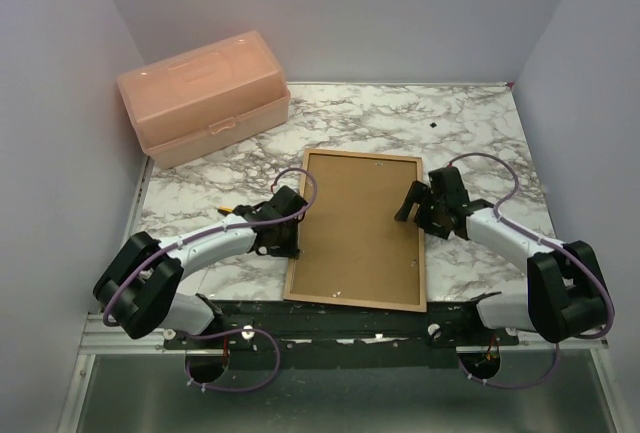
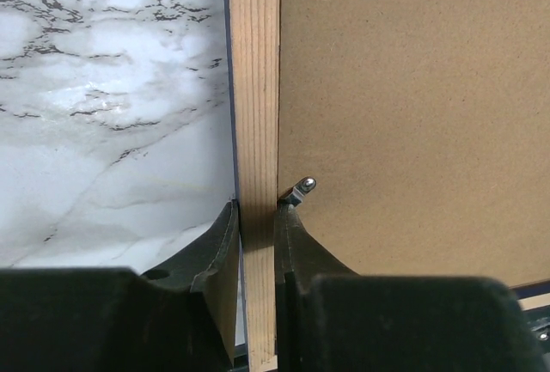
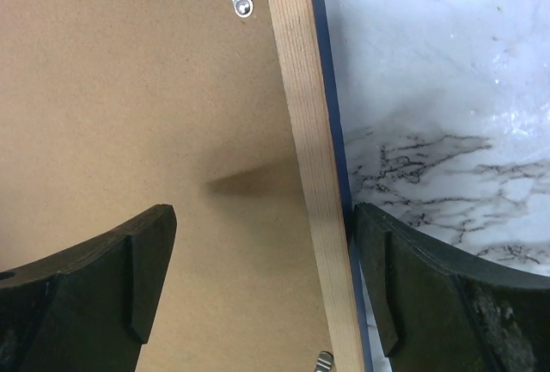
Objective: Put the photo into the frame
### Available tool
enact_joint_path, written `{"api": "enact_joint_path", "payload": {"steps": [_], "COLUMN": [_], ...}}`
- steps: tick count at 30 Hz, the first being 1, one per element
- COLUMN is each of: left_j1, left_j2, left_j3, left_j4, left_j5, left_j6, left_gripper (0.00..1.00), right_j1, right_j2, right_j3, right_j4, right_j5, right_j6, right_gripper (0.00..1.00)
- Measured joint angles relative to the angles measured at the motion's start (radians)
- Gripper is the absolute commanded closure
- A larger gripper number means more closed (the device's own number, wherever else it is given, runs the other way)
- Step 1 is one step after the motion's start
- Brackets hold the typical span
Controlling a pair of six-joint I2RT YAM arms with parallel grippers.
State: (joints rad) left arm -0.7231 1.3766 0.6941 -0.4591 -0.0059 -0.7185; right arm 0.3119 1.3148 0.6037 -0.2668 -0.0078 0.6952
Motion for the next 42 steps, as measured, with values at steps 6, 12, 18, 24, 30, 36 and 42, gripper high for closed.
{"api": "enact_joint_path", "payload": {"steps": [6,12,18,24,30,36,42], "left_j1": [-0.006,-0.012,0.011,0.048,0.074,0.120,0.138], "left_j2": [-0.008,-0.072,-0.164,-0.160,-0.114,-0.082,-0.080], "left_j3": [-0.001,-0.023,-0.023,-0.023,-0.024,-0.033,-0.035], "left_j4": [-0.003,-0.026,-0.070,-0.106,-0.146,-0.141,-0.133], "left_j5": [-0.011,-0.024,-0.036,-0.074,-0.118,-0.112,-0.091], "left_j6": [-0.018,-0.036,-0.038,-0.039,-0.045,-0.045,-0.033], "left_gripper": [0.60,0.26,0.15,0.13,0.13,0.14,0.14], "right_j1": [-0.006,0.012,0.081,0.112,0.156,0.214,0.275], "right_j2": [0.063,0.121,0.170,0.147,0.063,0.005,-0.014], "right_j3": [0.045,0.094,0.137,0.120,0.062,0.030,0.023], "right_j4": [0.006,0.023,0.043,0.038,-0.024,-0.084,-0.148], "right_j5": [-0.015,-0.045,-0.061,-0.050,-0.028,0.001,0.043], "right_j6": [-0.040,-0.049,-0.042,-0.033,-0.019,0.020,0.065], "right_gripper": [0.11,0.11,0.10,0.03,0.03,0.06,0.18]}}
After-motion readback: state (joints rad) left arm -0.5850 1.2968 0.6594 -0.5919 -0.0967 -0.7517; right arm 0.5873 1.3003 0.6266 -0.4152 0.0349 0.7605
